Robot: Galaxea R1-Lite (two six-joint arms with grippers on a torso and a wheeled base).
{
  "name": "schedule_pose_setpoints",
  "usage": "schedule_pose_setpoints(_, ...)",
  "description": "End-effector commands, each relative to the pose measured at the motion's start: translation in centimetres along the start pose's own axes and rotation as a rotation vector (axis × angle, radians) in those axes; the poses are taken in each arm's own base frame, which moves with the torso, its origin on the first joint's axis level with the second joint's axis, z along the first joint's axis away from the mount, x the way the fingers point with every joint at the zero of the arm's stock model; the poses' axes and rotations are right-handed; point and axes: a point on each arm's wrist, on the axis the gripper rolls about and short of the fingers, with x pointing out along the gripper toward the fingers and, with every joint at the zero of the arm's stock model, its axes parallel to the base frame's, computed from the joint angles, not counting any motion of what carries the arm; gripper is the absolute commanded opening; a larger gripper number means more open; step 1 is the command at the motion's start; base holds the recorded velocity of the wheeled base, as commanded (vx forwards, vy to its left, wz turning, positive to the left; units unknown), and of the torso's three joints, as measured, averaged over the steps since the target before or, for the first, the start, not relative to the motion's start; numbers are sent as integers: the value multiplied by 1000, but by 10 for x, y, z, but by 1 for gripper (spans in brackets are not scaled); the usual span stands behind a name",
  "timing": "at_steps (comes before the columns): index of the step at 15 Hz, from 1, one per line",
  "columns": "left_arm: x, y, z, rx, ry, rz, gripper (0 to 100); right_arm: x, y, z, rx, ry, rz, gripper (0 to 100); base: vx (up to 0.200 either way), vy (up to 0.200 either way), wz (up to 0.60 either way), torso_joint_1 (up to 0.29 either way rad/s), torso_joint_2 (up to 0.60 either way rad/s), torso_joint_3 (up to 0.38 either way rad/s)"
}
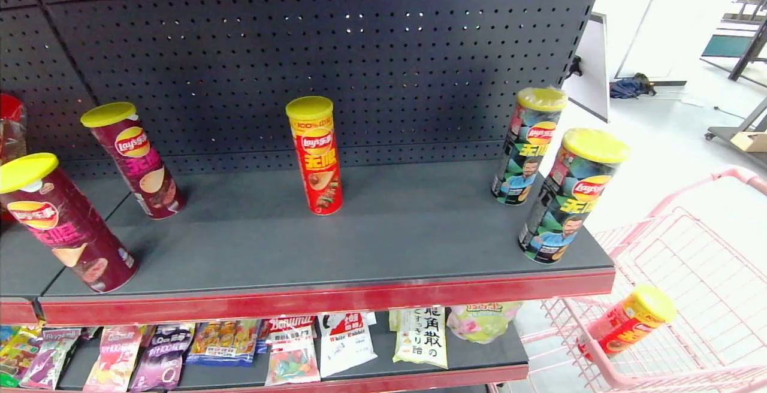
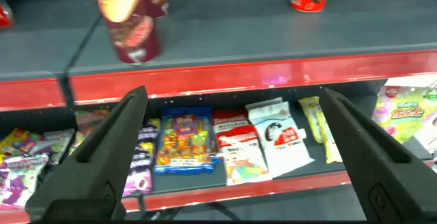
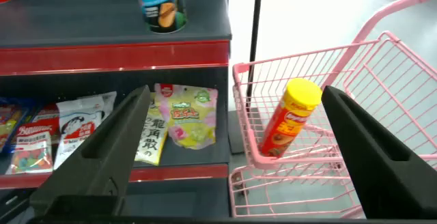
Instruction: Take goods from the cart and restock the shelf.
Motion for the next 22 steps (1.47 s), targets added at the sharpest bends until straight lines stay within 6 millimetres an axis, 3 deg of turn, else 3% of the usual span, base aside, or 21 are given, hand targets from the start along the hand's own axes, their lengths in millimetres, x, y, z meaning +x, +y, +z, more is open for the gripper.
schedule_pose_setpoints(1, 0, 0, 0, 0, 0, 0, 100, 0, 0, 0, -1, 0, 1, 100, 0, -200, 0, 2, -2, -2)
schedule_pose_setpoints(6, 0, 0, 0, 0, 1, 0, 100, 0, 0, 0, 1, 0, 1, 100, 0, -40, 0, 0, 0, 0)
schedule_pose_setpoints(15, 0, 0, 0, -3, 1, 0, 100, 0, 0, 0, 2, 0, 0, 100, 0, 0, -600, 1, 4, 2)
schedule_pose_setpoints(22, 0, 0, 0, -5, 1, 0, 100, 0, 0, 0, 2, 0, 1, 100, 0, 0, 0, -10, 19, 16)
